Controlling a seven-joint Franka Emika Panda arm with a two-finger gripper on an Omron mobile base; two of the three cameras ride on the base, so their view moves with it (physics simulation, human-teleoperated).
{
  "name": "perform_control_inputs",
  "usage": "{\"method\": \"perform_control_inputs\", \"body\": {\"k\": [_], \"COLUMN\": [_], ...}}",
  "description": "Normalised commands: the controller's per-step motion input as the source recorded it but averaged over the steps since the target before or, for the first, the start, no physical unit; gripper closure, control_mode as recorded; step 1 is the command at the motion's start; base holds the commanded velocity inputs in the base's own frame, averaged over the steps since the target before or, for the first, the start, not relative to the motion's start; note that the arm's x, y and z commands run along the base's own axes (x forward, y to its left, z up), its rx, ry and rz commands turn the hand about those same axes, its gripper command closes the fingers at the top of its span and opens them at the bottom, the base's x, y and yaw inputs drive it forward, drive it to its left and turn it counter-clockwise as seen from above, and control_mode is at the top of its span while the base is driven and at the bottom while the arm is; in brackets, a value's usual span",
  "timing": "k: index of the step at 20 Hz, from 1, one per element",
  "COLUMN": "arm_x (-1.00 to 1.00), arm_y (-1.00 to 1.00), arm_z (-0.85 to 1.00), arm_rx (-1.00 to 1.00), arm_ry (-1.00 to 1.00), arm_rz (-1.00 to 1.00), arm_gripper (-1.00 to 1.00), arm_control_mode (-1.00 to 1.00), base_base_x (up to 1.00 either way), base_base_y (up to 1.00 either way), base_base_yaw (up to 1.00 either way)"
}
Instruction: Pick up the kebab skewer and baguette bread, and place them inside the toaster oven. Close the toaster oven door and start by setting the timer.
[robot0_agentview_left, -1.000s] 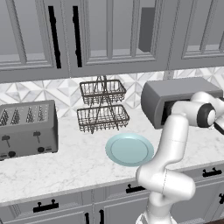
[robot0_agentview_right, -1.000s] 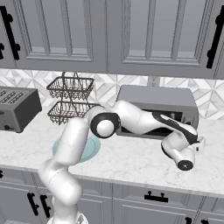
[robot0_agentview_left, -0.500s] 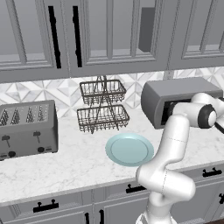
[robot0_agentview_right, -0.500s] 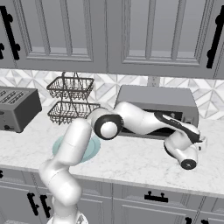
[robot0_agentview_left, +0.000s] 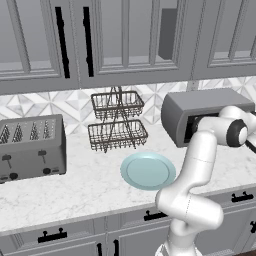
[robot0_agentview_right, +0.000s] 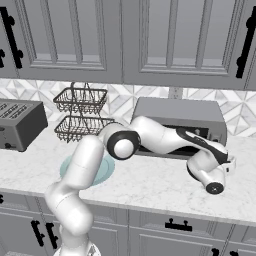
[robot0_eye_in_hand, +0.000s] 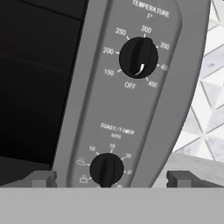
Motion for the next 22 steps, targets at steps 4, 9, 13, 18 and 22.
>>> {"method": "perform_control_inputs", "body": {"k": [4, 9, 13, 18, 22], "arm_x": [-0.06, 0.0, 0.0, 0.0, 0.08], "arm_y": [0.01, 0.0, 0.0, 0.0, 0.02], "arm_z": [0.02, 0.0, 0.0, 0.0, 0.0], "arm_rx": [0.0, 0.0, 0.0, 0.0, 0.0], "arm_ry": [0.0, 0.0, 0.0, 0.0, 0.0], "arm_rz": [0.0, 0.0, 0.0, 0.0, 0.0], "arm_gripper": [-1.0, -1.0, -1.0, -1.0, -1.0], "arm_control_mode": [-1.0, -1.0, -1.0, -1.0, -1.0], "base_base_x": [0.0, 0.0, 0.0, 0.0, 0.0], "base_base_y": [0.0, 0.0, 0.0, 0.0, 0.0], "base_base_yaw": [0.0, 0.0, 0.0, 0.0, 0.0]}}
